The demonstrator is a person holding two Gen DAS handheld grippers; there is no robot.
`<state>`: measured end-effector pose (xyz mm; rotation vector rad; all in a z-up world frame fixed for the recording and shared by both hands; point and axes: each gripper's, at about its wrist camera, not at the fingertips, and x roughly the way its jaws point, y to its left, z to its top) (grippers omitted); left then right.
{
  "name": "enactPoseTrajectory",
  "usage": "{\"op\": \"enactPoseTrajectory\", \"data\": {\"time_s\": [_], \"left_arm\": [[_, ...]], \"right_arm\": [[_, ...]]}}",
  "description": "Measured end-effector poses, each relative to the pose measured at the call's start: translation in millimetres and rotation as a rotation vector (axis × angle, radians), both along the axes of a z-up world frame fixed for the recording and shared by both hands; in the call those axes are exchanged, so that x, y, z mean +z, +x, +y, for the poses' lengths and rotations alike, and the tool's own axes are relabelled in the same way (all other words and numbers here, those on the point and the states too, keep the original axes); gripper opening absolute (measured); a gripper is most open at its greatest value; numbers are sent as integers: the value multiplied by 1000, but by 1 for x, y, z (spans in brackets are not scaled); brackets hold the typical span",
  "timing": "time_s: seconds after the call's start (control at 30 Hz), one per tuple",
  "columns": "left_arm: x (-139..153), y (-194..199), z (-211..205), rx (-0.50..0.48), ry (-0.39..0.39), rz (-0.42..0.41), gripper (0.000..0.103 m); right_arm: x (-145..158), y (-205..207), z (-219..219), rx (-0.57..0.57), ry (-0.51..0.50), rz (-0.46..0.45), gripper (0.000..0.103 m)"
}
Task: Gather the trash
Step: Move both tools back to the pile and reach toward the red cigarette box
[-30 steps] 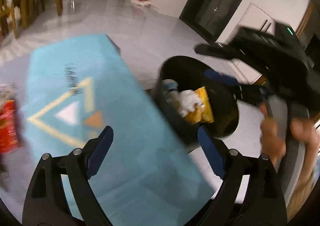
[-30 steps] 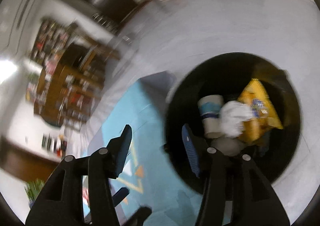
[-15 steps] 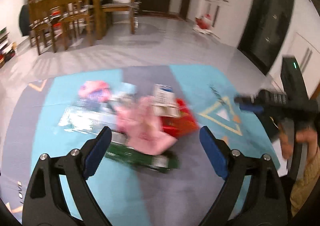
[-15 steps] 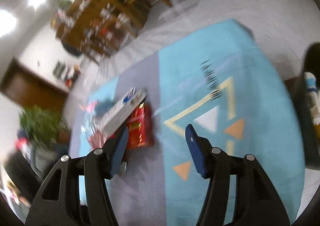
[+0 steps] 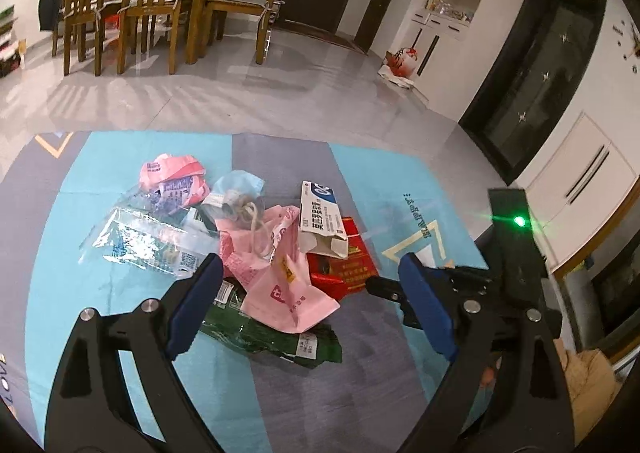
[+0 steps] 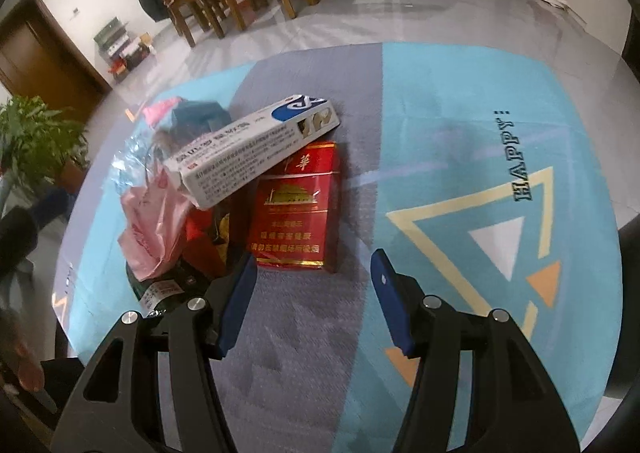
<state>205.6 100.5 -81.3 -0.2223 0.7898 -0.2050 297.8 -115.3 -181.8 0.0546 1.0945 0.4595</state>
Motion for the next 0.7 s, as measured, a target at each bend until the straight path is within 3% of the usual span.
{"op": "enactPoseTrajectory", "data": {"time_s": [0.43, 0.6, 0.7], "left_arm": [[0, -8, 1, -9, -42, 14, 89], [-3, -7, 5, -3, -58, 29, 89], [-4, -6, 6, 0, -69, 35, 89]], "right_arm": [[-21, 7, 29, 41, -109, -5, 59], [-21, 9, 34, 36, -106, -19, 59], [-19, 9, 36, 24, -79, -21, 65]]}}
